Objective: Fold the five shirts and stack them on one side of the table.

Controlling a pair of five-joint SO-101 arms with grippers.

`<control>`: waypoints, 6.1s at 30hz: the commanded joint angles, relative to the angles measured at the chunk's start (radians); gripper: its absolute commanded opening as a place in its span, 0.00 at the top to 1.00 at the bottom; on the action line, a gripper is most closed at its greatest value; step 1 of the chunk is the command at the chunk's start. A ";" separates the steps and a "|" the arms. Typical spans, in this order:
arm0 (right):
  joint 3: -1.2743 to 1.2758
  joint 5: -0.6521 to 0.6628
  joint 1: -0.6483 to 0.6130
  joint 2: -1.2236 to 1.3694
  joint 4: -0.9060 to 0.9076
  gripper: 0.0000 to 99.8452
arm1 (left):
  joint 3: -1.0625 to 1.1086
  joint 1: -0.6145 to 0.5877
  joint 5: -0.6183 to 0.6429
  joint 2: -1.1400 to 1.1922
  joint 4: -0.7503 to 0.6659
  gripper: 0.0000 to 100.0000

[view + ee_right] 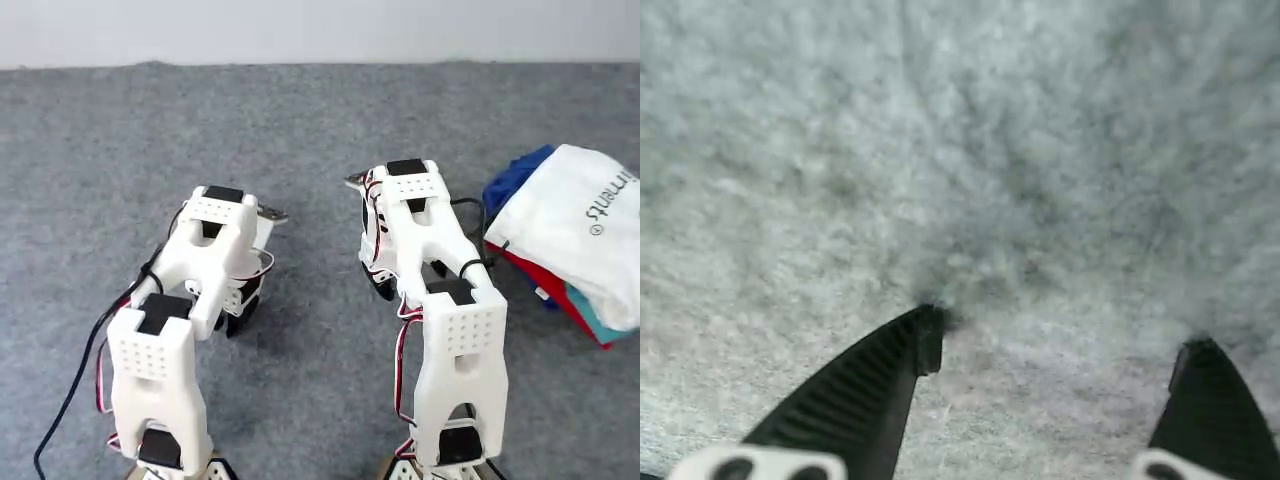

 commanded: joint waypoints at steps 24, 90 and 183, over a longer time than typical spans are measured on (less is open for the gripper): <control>-0.003 0.006 -0.004 0.048 0.002 0.64 | -0.007 0.054 -0.012 0.190 0.107 0.99; -0.003 0.006 -0.004 0.048 0.002 0.64 | -0.007 0.054 -0.012 0.190 0.107 0.99; -0.003 0.006 -0.004 0.048 0.002 0.64 | -0.007 0.054 -0.012 0.190 0.107 0.99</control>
